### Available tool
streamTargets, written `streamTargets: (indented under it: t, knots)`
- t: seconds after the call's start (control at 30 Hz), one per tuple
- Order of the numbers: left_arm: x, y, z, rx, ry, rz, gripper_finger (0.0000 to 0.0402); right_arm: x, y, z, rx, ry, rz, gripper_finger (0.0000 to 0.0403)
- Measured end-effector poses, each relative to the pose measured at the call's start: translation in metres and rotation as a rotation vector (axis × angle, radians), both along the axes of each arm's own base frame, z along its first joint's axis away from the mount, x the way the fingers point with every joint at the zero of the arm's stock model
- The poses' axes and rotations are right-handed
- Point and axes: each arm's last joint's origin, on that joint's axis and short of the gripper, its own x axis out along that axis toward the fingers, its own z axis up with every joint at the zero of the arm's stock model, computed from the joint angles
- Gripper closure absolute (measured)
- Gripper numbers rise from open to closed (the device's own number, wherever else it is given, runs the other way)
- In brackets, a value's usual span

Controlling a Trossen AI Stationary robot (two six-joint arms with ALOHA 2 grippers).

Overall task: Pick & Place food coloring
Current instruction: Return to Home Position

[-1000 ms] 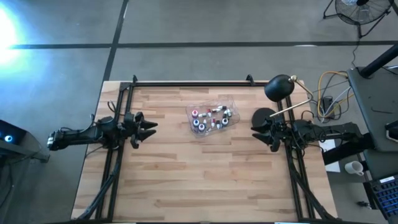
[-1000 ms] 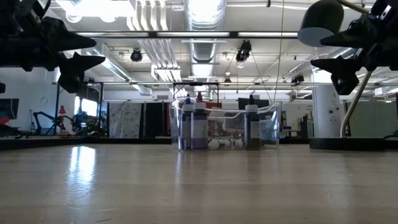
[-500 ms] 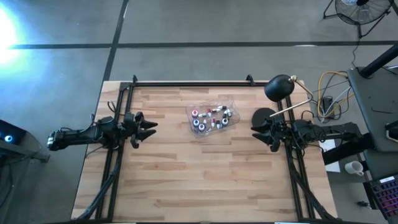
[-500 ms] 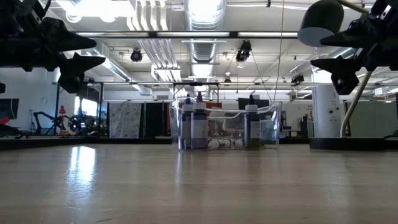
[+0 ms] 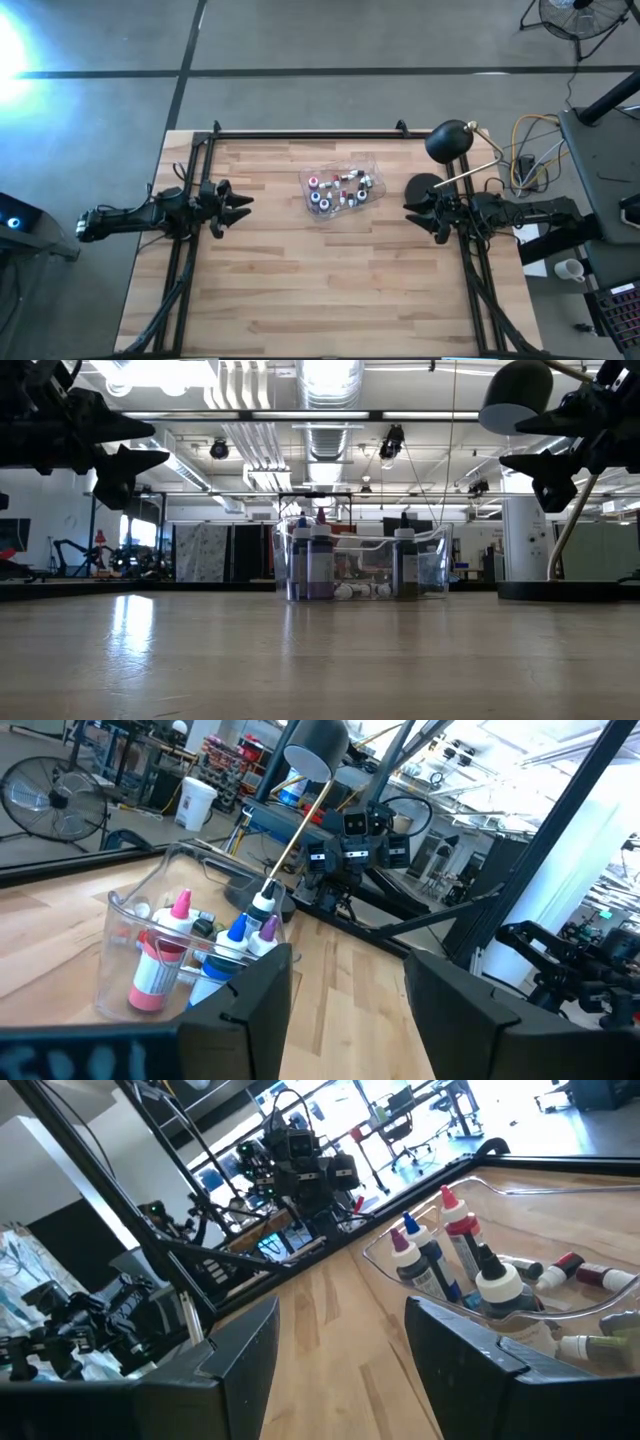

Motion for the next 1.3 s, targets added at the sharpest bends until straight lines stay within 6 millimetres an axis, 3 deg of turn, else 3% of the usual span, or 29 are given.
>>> streamTargets:
  t: [0.93,1.2,1.3]
  knots:
    - [0.0,0.0,0.0002,0.0,-0.001,0.0,0.0232,0.0,0.0,0.0001,-0.011,0.0,-0.001,0.0193]
    - [0.0,0.0,0.0002,0.0,0.0,0.0,0.0232,-0.0001,-0.0001,0.0,-0.553,0.032,-0.013,0.0193]
    - [0.0,0.0,0.0002,0.0,0.0,0.0,0.0232,-0.0001,-0.0001,0.0001,-0.672,0.038,-0.015,0.0193]
